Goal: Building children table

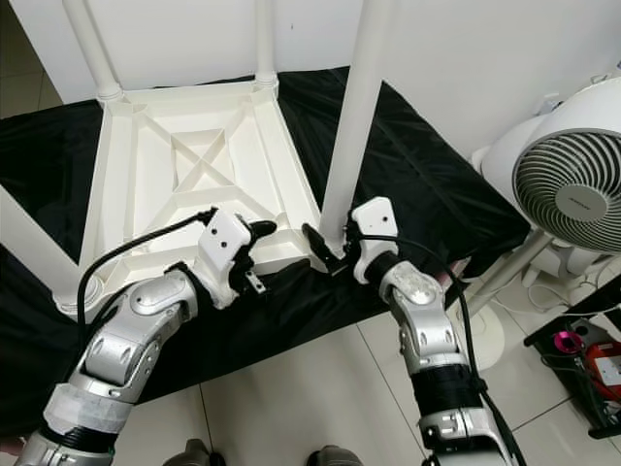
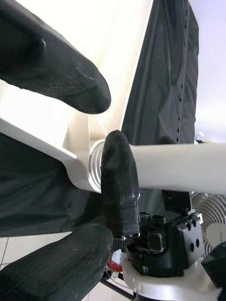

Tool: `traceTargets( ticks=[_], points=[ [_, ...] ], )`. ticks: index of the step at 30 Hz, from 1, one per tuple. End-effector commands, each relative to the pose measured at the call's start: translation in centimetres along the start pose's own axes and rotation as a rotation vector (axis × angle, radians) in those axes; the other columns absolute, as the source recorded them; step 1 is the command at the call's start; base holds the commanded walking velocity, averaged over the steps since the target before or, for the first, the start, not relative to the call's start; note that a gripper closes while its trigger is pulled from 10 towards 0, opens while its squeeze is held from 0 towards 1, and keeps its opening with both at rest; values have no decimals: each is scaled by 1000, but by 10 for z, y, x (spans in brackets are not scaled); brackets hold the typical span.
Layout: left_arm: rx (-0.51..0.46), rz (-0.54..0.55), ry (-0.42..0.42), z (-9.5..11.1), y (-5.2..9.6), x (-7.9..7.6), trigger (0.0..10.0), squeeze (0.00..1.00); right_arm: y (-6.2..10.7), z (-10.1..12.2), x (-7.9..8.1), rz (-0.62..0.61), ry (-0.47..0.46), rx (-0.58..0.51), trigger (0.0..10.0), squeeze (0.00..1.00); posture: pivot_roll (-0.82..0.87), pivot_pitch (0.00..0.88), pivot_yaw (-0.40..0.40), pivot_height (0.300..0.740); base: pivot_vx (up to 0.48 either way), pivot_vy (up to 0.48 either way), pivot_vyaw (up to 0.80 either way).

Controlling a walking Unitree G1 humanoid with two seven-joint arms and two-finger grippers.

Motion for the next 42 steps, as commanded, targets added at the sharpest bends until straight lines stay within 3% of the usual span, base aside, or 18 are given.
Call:
traceTargets(
  ticks=[1,3,4,17,18,21,23,28,30,33,34,36,42],
  points=[
    [13,10,-12,0,-2,2,10000,0,-8,-4,-6,46,51,40,4902,0,-94,27,37,740,0,0,0],
    [12,9,-13,0,-2,2,10000,0,-9,-5,-8,54,58,50,4902,0,-92,25,36,740,0,0,0],
    [11,9,-14,0,-2,2,10000,0,-9,-6,-10,57,59,60,0,0,-90,25,36,740,0,0,0],
    [11,5,-11,0,-2,-2,10000,0,0,-17,-13,55,24,94,0,0,-87,20,32,740,0,0,0],
    [11,4,-10,0,-2,-2,10000,0,0,-17,-13,43,14,92,10000,0,-88,20,31,740,0,0,0],
    [9,2,-8,0,-3,-3,10000,0,-1,-20,-17,-103,-8,87,10000,0,-94,21,30,740,0,0,0],
    [9,2,-8,0,-3,-3,10000,0,-1,-20,-17,-103,-8,87,10000,0,-94,21,30,740,0,0,0],
    [8,-3,-5,-1,-4,-5,10000,0,-5,-25,-4,-275,-65,91,10000,0,-106,19,25,740,0,0,0],
    [8,-3,-5,-1,-4,-5,10000,0,-5,-25,-4,-275,-65,91,10000,0,-106,19,25,740,0,0,0],
    [3,-12,1,-1,-6,-7,10000,0,-5,-28,2,-553,-146,95,10000,0,-118,11,24,740,0,0,0],
    [3,-12,1,-1,-6,-7,10000,0,-5,-28,2,-553,-146,95,10000,0,-118,11,24,740,0,0,0],
    [2,-20,1,-1,-7,-8,10000,0,-4,-28,7,-700,-170,85,10000,0,-117,10,24,740,0,0,0],
    [0,-24,0,-1,-8,-8,10000,0,-11,-25,20,-720,-215,58,10000,0,-115,7,25,740,0,0,0]
  ],
)
Point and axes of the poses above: a point about 5 cm out from each wrist's last joint towards the gripper, its own y axis pointing back from the gripper into the wrist, its own z axis along the axis of the wrist's last joint, x = y × z, the point moved 1 cm from there along -y, pointing out of the wrist towards the gripper, and after that the axes turned 4 degrees about -y, right-handed, at the moved point
